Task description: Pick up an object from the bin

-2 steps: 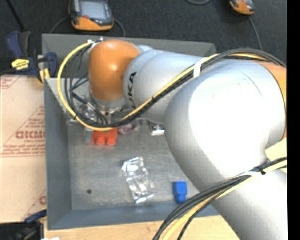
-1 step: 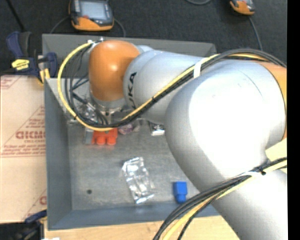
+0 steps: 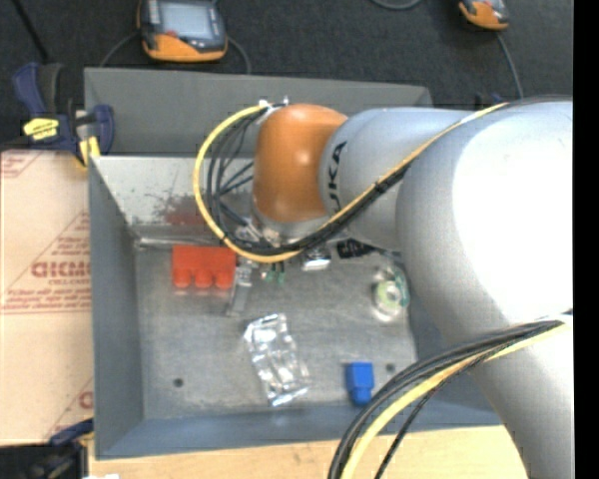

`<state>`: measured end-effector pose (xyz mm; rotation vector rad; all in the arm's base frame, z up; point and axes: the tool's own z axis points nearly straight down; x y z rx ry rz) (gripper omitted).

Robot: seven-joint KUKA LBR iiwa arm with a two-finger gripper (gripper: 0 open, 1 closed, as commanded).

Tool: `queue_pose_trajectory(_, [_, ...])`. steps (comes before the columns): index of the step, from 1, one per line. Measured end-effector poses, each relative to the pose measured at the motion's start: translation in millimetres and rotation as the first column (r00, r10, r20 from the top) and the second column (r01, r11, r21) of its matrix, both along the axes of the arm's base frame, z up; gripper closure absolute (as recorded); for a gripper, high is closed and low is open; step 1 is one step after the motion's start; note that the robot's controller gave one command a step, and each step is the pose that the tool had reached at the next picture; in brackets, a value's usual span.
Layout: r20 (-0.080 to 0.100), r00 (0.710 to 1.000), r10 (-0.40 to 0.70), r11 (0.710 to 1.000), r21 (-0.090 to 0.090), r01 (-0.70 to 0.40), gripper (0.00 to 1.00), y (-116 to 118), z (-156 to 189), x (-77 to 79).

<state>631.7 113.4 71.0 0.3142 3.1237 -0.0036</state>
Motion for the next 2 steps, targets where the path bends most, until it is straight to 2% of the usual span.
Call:
queue_pose_trajectory(1, [0.002, 0.980, -0.200, 0.980, 0.006, 0.200, 0.00, 47.1, 0.3, 14.8])
queue_pose_trajectory(2, [0.002, 0.980, -0.200, 0.980, 0.004, 0.200, 1.00, 45.5, 0.3, 14.8])
